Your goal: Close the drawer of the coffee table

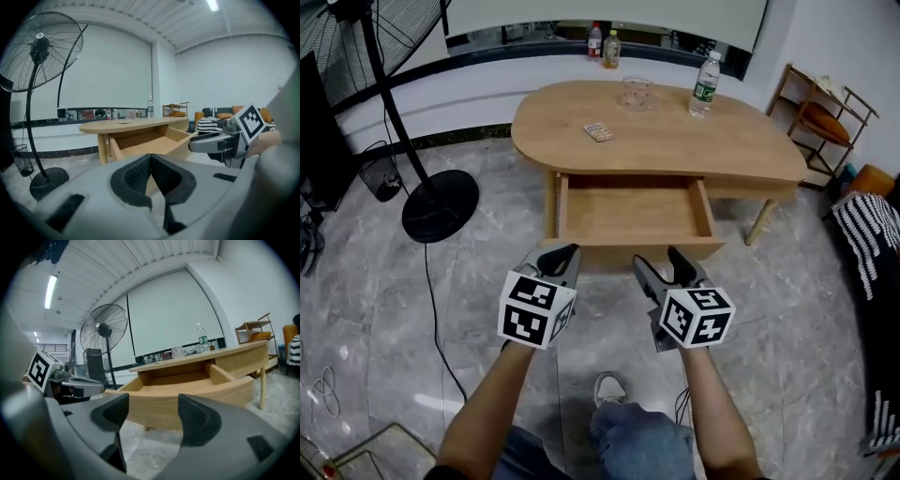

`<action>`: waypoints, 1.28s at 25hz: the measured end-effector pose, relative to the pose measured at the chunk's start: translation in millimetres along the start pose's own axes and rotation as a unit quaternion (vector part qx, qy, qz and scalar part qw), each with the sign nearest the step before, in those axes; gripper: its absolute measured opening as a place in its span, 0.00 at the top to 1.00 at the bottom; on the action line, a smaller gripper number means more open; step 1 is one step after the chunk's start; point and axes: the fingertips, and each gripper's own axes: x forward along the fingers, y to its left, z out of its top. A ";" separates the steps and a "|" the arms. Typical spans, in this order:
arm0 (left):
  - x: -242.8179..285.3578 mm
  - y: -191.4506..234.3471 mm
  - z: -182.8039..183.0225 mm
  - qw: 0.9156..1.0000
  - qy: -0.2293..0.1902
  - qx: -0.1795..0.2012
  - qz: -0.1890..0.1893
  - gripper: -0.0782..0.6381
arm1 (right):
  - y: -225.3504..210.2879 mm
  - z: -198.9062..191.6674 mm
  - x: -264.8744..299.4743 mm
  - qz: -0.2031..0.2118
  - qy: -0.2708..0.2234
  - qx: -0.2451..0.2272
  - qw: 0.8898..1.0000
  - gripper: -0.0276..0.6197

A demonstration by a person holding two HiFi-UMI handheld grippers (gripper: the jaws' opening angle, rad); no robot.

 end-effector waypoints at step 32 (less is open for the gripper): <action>-0.7 6.6 -11.6 1.000 0.014 0.005 0.011 0.88 | -37.8 -64.8 52.7 0.092 -0.121 0.381 0.912 0.19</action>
